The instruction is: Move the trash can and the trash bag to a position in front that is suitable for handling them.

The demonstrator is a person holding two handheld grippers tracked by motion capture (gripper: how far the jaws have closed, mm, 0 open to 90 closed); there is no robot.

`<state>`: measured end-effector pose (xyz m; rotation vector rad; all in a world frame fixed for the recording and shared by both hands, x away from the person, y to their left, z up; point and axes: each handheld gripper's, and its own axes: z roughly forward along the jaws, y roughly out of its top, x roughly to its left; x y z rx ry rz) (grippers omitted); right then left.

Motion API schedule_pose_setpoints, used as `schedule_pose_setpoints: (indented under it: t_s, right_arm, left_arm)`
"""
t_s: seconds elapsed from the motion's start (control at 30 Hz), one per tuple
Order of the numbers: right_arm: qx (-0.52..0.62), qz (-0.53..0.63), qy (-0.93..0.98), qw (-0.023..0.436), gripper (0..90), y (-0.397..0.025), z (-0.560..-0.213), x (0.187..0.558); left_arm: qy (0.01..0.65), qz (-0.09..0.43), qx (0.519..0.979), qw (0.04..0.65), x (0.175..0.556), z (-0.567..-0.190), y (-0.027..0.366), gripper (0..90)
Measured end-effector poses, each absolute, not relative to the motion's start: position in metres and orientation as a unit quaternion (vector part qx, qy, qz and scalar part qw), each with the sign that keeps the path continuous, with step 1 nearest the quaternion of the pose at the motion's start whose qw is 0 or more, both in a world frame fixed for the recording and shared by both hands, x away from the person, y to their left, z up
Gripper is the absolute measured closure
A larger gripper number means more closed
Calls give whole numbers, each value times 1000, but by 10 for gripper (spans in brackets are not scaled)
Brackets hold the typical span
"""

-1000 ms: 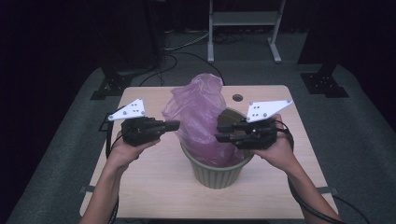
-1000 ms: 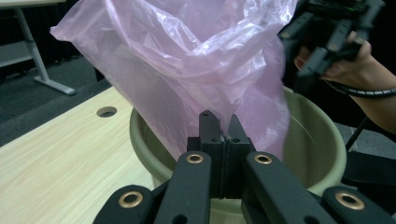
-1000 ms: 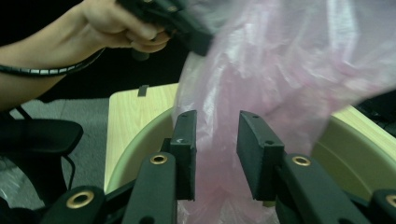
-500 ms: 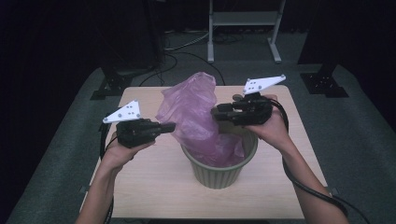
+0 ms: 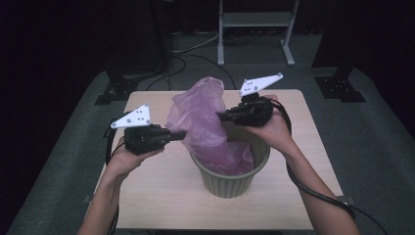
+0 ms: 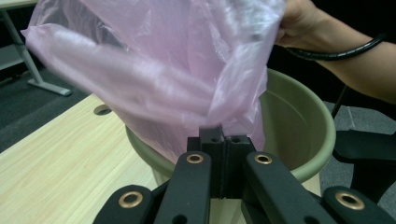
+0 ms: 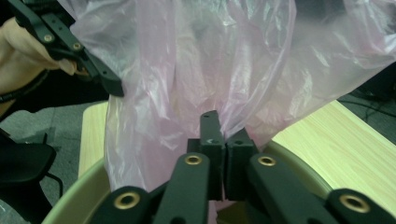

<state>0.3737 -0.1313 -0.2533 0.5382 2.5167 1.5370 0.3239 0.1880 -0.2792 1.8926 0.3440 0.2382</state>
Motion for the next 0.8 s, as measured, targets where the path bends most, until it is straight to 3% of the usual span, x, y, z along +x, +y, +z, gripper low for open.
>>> schedule_pose_setpoints:
  t_s: [0.8]
  right_arm:
    - [261, 487, 825, 121, 900, -265, -254, 339]
  left_arm:
    - [187, 111, 799, 560, 344, -284, 209, 899]
